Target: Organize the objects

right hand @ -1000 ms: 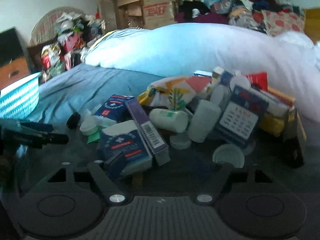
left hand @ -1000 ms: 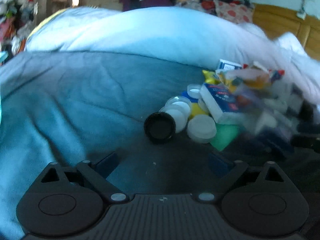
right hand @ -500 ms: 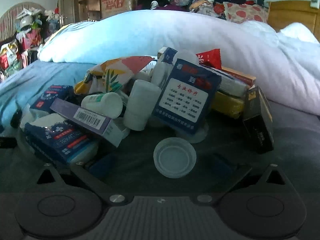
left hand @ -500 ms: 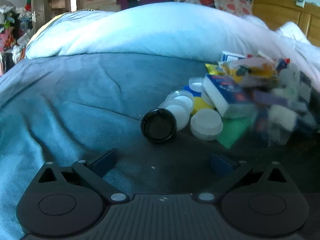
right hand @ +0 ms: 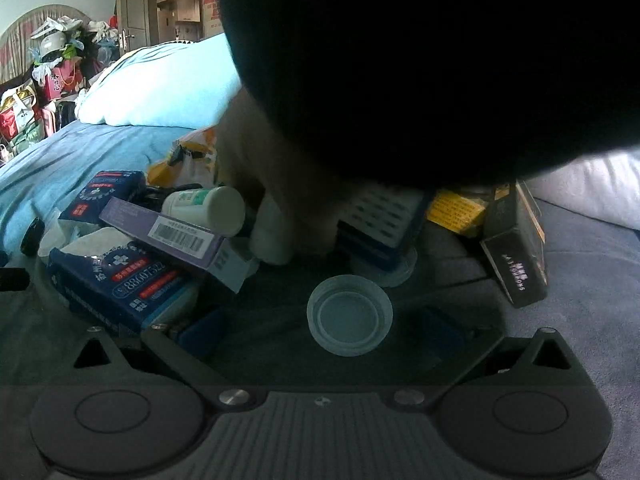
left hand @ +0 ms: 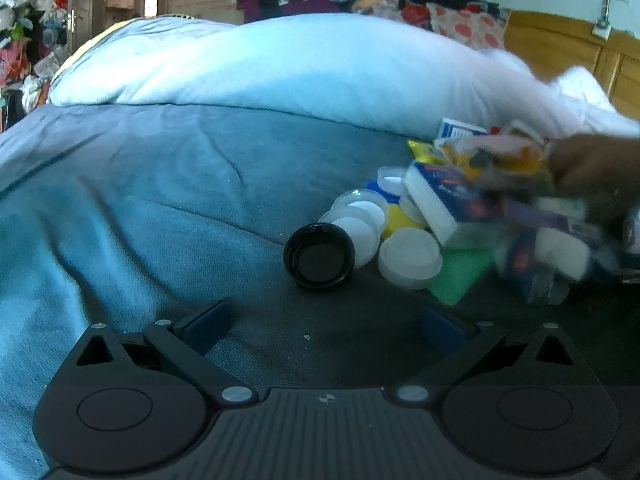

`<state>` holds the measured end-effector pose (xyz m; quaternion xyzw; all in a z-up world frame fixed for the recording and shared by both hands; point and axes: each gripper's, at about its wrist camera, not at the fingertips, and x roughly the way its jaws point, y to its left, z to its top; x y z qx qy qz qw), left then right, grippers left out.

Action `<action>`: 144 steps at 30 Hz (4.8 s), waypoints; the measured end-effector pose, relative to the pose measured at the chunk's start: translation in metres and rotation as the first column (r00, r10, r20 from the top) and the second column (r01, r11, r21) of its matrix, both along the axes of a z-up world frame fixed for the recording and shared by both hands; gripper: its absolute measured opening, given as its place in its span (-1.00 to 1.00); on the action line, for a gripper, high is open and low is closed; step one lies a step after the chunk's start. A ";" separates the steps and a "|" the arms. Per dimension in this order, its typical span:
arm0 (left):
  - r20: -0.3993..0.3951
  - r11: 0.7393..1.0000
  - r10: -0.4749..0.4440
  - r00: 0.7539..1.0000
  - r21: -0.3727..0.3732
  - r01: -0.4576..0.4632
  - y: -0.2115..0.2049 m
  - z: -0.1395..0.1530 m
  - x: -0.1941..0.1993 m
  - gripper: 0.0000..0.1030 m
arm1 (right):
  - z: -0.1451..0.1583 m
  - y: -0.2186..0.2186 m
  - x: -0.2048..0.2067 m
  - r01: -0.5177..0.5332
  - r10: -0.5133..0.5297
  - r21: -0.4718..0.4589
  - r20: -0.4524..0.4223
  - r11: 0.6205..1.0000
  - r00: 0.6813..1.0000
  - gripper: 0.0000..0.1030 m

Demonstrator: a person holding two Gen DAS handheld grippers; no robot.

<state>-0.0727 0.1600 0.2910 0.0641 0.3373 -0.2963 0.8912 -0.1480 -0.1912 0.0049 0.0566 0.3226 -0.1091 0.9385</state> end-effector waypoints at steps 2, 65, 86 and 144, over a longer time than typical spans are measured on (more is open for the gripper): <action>-0.001 1.000 0.002 1.000 -0.011 -0.002 0.001 0.000 0.000 1.00 | 0.000 0.001 0.000 0.000 0.000 -0.001 0.000 1.000 1.000 1.00; -0.051 0.926 -0.028 0.998 -0.377 0.007 0.045 -0.002 0.004 1.00 | 0.005 0.004 -0.003 -0.006 0.006 -0.001 0.002 1.000 1.000 1.00; -0.004 0.949 -0.015 1.000 -0.316 0.013 0.024 0.020 -0.002 0.95 | 0.005 0.002 -0.005 -0.008 0.008 0.001 0.003 1.000 1.000 1.00; 0.034 0.978 -0.162 0.986 -0.127 0.165 -0.024 0.031 0.004 0.14 | 0.096 -0.014 0.027 -0.419 0.411 0.310 0.094 0.853 0.907 -0.55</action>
